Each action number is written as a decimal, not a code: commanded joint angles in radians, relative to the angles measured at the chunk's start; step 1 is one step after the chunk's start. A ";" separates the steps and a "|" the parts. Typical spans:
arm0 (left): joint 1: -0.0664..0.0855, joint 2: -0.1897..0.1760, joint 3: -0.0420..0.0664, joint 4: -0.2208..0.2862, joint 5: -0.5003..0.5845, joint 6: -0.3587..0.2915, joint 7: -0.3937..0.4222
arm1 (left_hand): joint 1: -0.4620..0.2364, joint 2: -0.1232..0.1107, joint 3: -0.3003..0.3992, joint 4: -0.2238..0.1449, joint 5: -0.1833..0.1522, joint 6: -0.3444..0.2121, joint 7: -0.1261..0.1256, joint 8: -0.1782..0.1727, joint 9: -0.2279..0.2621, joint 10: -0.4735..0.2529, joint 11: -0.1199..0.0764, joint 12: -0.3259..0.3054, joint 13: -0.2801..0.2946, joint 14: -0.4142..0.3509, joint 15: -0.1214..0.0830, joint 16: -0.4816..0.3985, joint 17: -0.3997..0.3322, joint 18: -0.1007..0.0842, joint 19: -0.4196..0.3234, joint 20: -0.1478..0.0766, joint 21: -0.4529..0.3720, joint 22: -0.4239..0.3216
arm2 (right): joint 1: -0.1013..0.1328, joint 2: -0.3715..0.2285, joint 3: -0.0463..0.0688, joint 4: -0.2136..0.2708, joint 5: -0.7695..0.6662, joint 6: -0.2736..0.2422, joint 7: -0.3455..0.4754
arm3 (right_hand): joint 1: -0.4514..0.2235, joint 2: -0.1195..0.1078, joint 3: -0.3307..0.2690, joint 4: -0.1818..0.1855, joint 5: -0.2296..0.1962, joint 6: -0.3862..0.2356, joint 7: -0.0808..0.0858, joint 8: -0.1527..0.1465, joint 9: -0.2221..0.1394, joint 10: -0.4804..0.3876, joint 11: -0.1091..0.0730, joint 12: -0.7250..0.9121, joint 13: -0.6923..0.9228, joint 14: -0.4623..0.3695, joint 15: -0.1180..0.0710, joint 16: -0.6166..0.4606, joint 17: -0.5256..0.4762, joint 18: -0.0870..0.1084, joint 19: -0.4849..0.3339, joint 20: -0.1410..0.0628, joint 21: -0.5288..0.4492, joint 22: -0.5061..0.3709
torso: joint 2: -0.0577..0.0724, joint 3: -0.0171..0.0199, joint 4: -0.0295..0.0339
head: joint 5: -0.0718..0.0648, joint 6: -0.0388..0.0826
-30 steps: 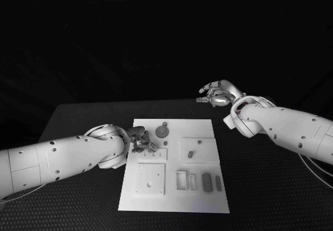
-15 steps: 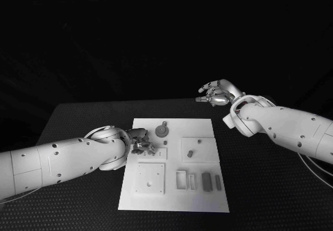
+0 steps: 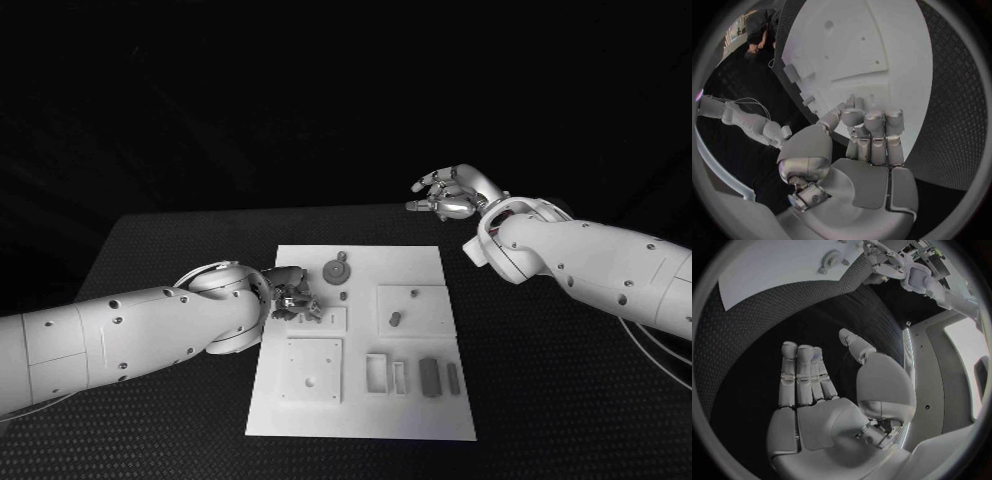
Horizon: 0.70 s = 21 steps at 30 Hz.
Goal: Assemble the parts on the task board
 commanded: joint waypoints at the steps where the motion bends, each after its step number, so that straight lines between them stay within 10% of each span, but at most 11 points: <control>1: -0.002 0.004 0.000 0.000 -0.018 0.010 -0.004 | -0.003 0.011 0.007 -0.001 0.003 0.091 -0.063 0.004 0.002 -0.018 -0.023 0.007 -0.002 0.042 -0.046 0.006 -0.002 0.015 -0.006 -0.117 0.006 -0.001 | 0.000 0.000 0.001 0.002 -0.001 0.013 0.006 | 0.001 0.010 -0.004 0.000 0.005 0.000 0.008 0.007 -0.001 -0.008 0.000 0.006 -0.002 -0.008 -0.002 0.002 -0.001 0.036 0.001 0.007 -0.005 0.001 | 0.000 0.0003 -0.0001 | 0.000 0.000; 21: -0.021 0.017 0.001 -0.010 -0.027 0.004 -0.007 | -0.017 0.014 0.009 0.000 -0.015 0.104 -0.067 0.008 0.009 -0.019 -0.027 0.017 -0.004 0.041 -0.048 0.020 -0.009 0.016 -0.009 -0.118 0.016 -0.006 | 0.000 0.000 0.001 0.003 -0.001 0.013 0.006 | 0.000 0.011 -0.005 0.000 0.009 -0.001 0.008 0.007 -0.002 -0.009 0.000 0.009 -0.005 -0.008 -0.002 0.004 -0.002 0.036 0.002 0.007 -0.006 0.002 | 0.000 -0.0001 0.0002 | -0.006 -0.004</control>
